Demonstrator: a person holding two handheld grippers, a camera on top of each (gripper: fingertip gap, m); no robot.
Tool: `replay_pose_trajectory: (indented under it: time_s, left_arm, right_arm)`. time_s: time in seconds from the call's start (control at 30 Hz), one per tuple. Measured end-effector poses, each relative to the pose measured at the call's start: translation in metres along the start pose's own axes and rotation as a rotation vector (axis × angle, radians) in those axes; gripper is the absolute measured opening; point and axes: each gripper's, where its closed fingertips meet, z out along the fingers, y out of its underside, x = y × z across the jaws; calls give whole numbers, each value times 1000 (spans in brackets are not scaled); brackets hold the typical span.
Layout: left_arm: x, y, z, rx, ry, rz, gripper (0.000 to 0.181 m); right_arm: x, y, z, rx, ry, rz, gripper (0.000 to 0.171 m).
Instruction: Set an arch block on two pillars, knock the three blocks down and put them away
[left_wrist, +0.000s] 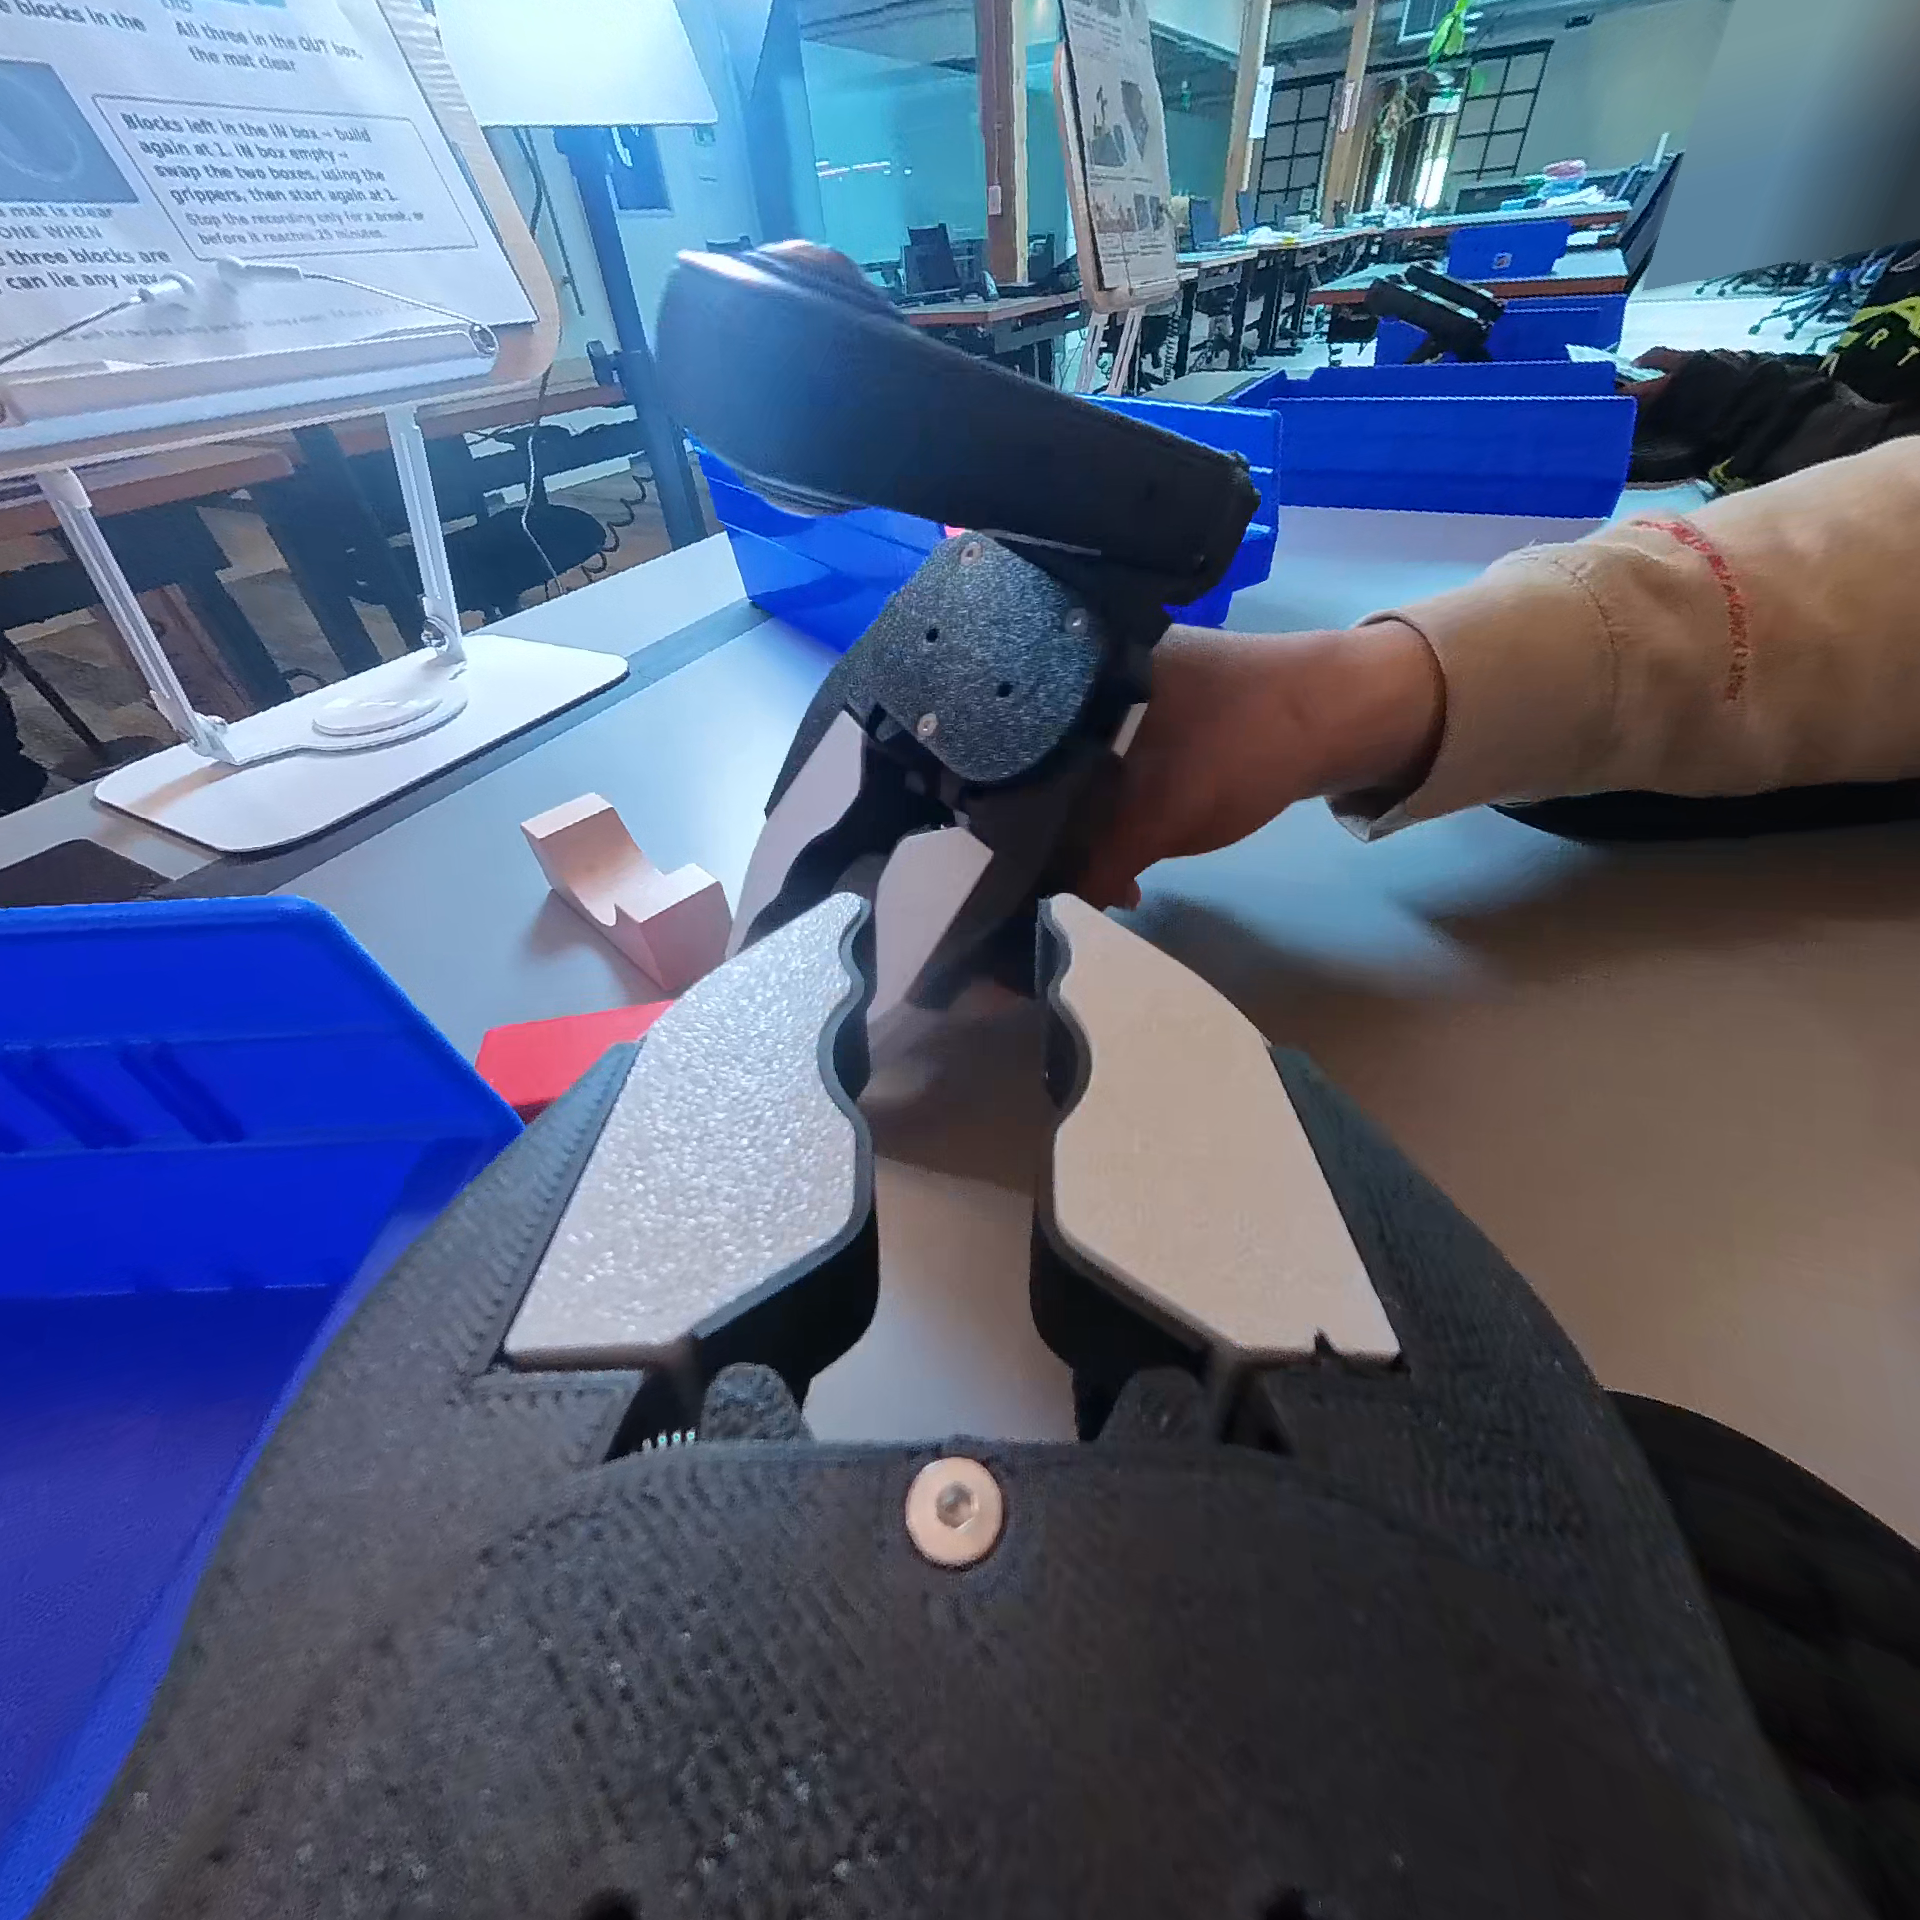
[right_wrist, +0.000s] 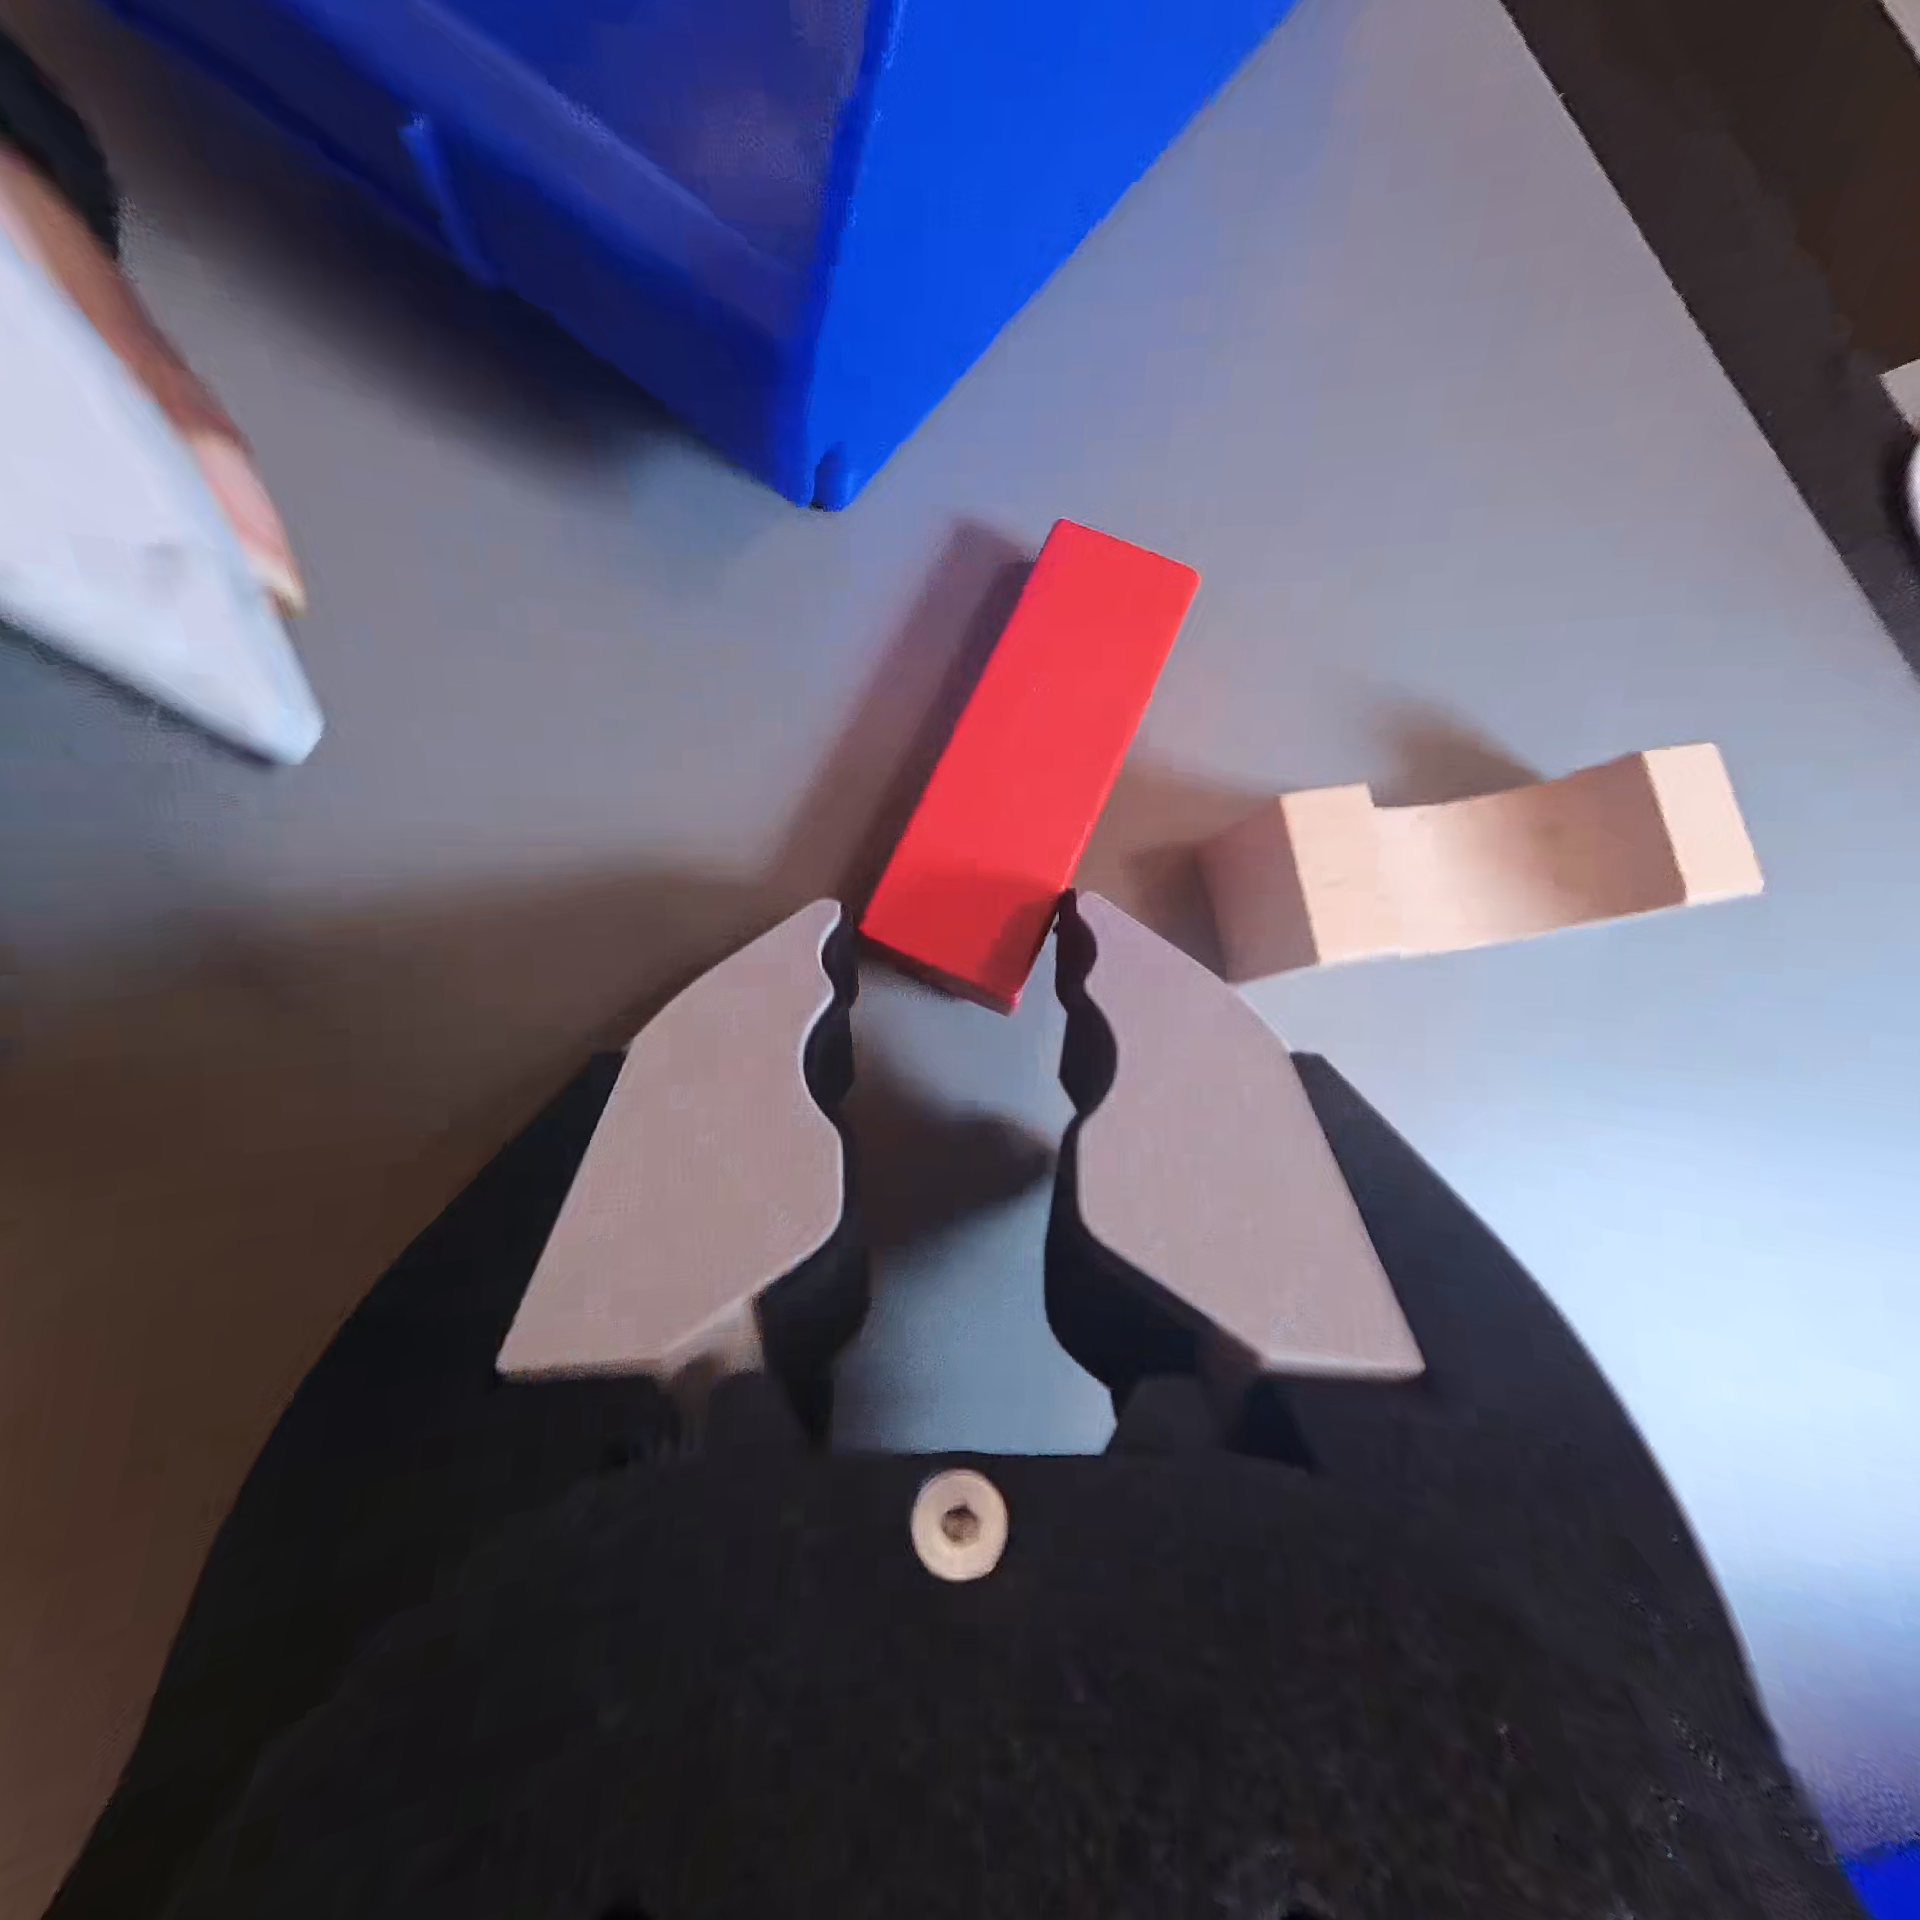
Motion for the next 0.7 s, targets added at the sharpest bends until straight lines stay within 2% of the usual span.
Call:
replay_pose_trajectory:
  time_s: [0.13, 0.27, 0.5, 0.7]
  left_arm:
    - [3, -1, -1, 2, 6, 13, 30]
    - [3, -2, -1, 3, 2, 28, 29]
    - [3, 3, 2, -14, 0, 36, 29]
    - [-1, 5, 2, -22, -15, 34, 28]
  right_arm:
    - [1, 6, -39, 78, 20, -79, 36]
    - [31, 7, -93, 173, 200, -103, 36]
    - [103, 21, -182, 292, 568, -9, 36]
    - [158, 65, -215, 253, 732, 162, 36]
